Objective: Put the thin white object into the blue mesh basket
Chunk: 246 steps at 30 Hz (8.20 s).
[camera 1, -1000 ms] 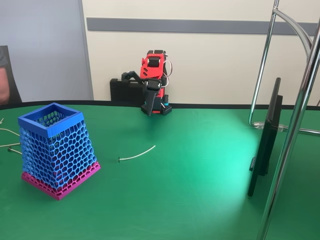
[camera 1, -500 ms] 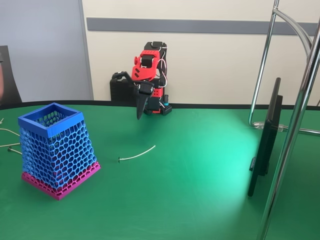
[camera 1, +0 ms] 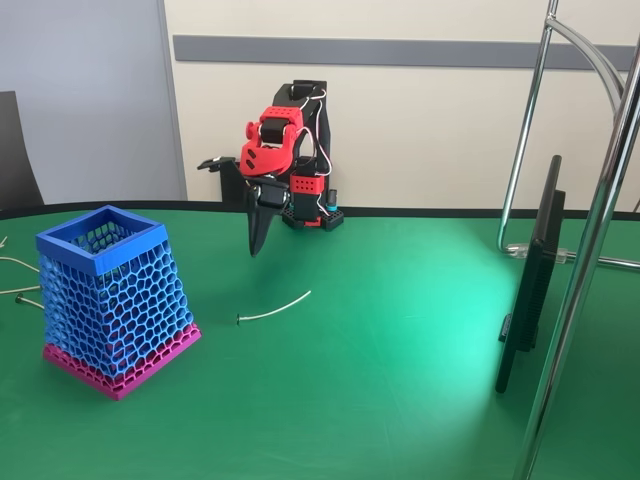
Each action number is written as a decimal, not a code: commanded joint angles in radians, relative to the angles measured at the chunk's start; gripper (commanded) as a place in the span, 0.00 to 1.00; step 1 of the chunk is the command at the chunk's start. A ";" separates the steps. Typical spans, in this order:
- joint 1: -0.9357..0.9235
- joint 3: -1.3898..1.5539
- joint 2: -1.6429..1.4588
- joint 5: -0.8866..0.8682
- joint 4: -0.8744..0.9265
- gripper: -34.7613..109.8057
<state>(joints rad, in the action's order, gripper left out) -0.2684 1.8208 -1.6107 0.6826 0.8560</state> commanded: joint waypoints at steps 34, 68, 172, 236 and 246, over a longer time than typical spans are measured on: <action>0.026 -0.626 0.588 0.319 0.209 0.35; -0.015 -0.767 0.759 0.324 0.219 0.33; -0.150 -1.508 0.597 0.992 -0.281 0.27; 0.048 -0.245 -0.095 0.439 -0.701 0.29; 0.161 0.061 -0.495 0.103 -0.423 0.24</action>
<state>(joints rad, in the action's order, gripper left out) -0.1227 1.8408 -2.0034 0.8360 0.4050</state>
